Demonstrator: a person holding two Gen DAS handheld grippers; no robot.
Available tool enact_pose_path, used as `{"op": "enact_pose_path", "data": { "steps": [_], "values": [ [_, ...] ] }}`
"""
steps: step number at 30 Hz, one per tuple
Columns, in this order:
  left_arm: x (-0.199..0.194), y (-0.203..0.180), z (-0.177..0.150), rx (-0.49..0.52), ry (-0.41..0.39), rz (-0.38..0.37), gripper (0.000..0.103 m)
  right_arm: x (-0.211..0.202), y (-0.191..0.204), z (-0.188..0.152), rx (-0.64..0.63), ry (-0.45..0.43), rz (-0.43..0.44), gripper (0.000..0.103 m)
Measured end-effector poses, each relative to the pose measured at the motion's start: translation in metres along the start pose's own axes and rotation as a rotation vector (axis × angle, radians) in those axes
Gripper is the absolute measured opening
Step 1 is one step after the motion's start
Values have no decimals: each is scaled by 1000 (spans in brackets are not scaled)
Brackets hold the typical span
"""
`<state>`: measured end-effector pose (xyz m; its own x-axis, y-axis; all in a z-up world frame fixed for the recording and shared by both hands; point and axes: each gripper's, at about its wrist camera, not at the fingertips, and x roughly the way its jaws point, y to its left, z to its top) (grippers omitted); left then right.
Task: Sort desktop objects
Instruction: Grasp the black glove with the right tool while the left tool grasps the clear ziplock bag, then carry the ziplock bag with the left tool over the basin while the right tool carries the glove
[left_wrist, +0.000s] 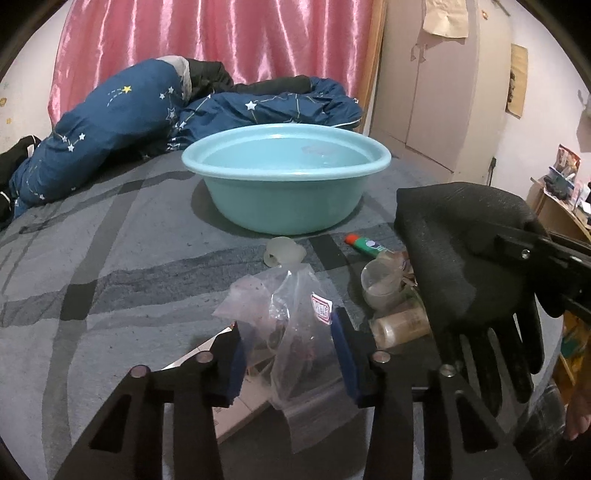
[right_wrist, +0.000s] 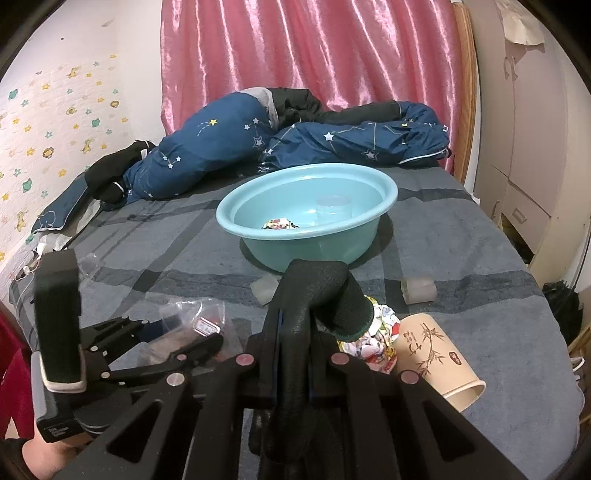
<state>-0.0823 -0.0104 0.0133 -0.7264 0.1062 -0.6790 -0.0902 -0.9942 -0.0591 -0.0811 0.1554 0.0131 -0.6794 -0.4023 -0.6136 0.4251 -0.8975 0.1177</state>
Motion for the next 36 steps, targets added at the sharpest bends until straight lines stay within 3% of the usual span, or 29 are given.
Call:
{"op": "enact_pose_path", "data": {
  "steps": [12, 36],
  "values": [
    [-27, -5, 7, 15, -48, 5, 46, -14, 4, 1, -9, -26, -3, 10],
    [-86, -18, 35, 36, -147, -5, 46, -86, 10, 25, -26, -157, -15, 10]
  ]
}}
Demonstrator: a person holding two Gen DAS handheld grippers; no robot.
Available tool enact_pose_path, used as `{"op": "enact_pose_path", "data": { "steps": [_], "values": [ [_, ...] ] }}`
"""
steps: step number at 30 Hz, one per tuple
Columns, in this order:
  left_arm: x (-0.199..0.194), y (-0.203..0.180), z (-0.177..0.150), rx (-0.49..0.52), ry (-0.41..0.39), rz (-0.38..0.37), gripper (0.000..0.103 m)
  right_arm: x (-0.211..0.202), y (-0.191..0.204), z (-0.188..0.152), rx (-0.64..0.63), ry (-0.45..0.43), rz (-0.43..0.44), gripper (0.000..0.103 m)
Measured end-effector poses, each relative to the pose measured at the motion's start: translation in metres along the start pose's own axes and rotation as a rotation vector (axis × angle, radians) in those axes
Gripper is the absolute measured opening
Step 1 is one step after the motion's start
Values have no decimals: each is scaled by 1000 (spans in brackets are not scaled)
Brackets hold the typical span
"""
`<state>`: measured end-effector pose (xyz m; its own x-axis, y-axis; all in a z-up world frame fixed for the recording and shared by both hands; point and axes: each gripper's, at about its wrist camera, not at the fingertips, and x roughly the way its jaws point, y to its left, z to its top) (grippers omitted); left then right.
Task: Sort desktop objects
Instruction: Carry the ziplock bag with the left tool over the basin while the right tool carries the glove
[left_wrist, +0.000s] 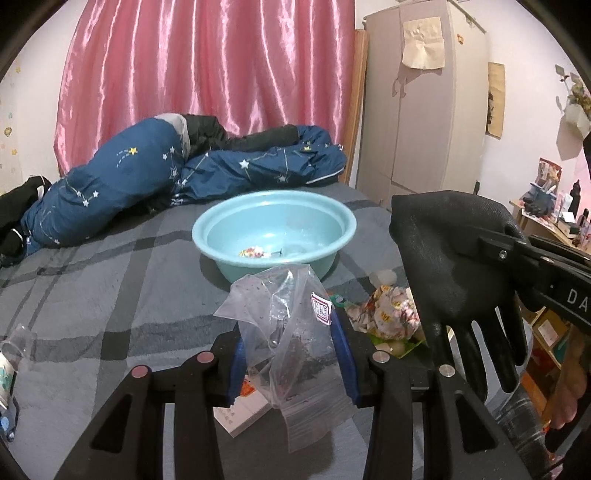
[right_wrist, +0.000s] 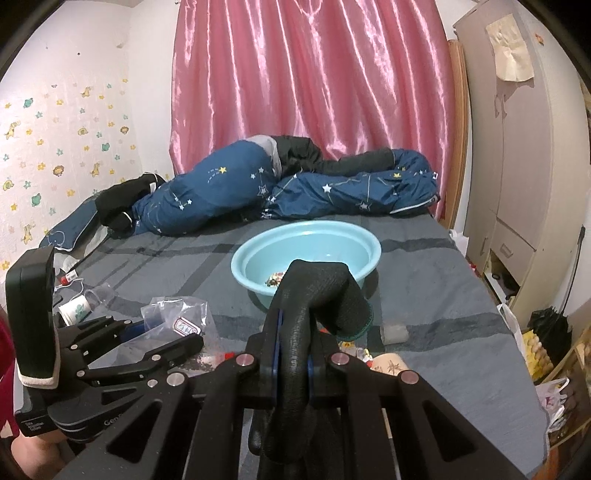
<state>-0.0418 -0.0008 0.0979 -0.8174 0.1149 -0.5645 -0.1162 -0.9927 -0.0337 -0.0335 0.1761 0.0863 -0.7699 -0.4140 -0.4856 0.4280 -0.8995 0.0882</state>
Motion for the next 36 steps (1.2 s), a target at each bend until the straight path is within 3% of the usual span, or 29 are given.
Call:
{"op": "enact_pose_path", "data": {
  "steps": [15, 36],
  "values": [
    [-22, -3, 33, 5, -49, -17, 46, -20, 11, 35, -35, -54, -9, 10],
    [-7, 3, 77, 13, -66, 0, 46, 8, 12, 91, -48, -66, -14, 10]
  ]
}}
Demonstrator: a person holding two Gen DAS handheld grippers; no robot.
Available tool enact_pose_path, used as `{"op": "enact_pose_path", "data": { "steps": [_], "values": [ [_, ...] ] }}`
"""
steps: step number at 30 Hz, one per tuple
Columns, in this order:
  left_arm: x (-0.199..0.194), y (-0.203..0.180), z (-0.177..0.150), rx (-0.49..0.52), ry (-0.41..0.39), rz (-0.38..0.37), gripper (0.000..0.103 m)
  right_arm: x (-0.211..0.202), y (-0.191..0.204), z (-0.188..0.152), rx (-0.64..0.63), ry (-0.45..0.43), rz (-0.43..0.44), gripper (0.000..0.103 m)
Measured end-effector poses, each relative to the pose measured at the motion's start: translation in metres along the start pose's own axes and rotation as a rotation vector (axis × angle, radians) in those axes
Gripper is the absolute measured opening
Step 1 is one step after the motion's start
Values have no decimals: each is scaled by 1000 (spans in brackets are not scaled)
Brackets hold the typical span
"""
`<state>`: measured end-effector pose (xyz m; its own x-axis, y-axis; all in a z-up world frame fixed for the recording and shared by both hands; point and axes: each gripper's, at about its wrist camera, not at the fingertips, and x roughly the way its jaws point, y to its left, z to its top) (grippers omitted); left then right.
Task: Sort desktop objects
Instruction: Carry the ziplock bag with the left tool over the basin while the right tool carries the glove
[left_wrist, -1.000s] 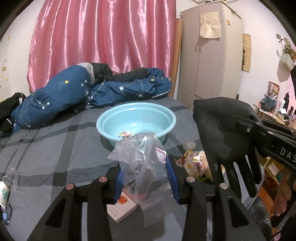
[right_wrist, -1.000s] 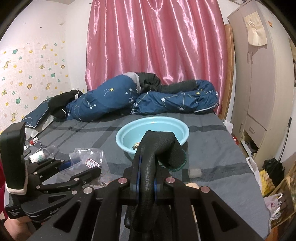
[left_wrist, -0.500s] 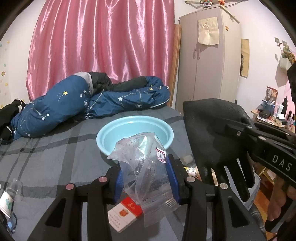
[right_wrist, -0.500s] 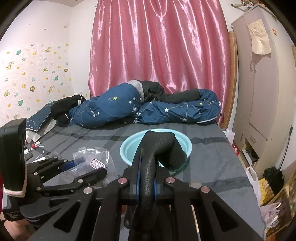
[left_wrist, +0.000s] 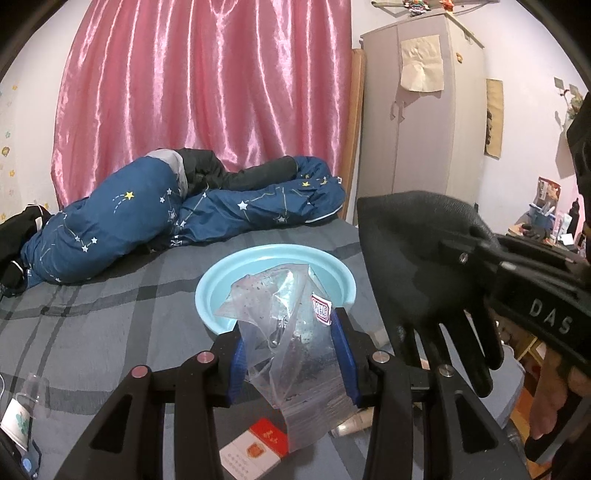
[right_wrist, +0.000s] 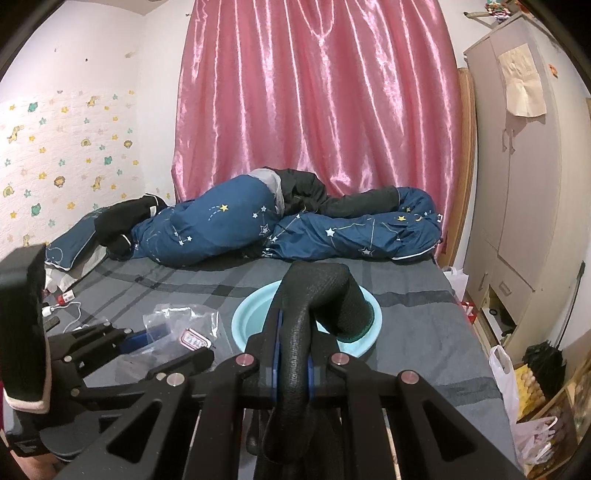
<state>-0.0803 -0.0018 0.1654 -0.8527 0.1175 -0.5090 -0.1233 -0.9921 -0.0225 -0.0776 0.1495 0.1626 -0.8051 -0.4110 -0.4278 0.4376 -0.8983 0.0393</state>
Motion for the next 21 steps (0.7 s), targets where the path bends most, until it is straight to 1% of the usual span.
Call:
{"op": "enact_pose_path", "data": {
  "steps": [7, 15, 21],
  "values": [
    [15, 6, 12, 11, 6, 15, 46, 28, -3, 9, -7, 29, 7, 10],
    [46, 21, 27, 13, 30, 27, 46, 63, -13, 20, 33, 66, 66, 10],
    [74, 38, 38, 9, 56, 45, 46, 95, -22, 38, 36, 78, 57, 10]
  ]
}}
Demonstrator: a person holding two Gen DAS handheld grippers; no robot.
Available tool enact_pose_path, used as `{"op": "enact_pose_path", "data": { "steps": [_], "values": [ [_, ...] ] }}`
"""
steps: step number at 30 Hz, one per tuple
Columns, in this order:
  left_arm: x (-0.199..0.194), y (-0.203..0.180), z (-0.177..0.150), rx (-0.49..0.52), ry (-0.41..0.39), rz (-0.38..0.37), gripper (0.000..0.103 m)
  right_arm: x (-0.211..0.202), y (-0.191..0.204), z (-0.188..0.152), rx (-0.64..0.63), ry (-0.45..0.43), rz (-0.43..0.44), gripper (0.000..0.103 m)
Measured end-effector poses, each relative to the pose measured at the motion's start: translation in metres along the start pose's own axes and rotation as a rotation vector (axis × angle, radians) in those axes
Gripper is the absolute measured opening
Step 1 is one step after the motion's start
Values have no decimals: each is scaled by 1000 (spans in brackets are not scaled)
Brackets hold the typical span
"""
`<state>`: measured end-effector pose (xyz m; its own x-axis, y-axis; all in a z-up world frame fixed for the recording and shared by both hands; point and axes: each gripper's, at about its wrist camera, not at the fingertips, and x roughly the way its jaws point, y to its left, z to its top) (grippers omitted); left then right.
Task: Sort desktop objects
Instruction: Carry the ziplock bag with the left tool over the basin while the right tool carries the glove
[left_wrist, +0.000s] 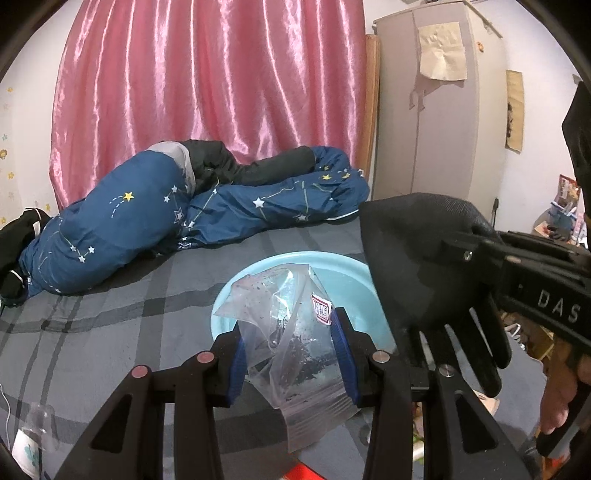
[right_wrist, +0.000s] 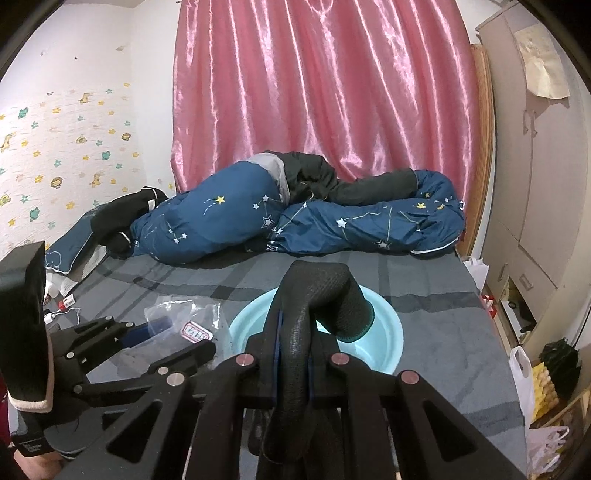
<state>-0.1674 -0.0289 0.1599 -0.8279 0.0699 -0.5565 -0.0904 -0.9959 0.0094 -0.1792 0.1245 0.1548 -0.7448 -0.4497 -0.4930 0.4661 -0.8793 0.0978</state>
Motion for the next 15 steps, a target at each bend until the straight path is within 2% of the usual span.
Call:
{"op": "enact_pose_path", "data": {
  "steps": [7, 15],
  "values": [
    [33, 10, 12, 4, 23, -6, 46, 38, -13, 13, -13, 3, -36, 10],
    [77, 15, 16, -3, 55, -15, 46, 85, -29, 21, -2, 33, -36, 10]
  ]
}}
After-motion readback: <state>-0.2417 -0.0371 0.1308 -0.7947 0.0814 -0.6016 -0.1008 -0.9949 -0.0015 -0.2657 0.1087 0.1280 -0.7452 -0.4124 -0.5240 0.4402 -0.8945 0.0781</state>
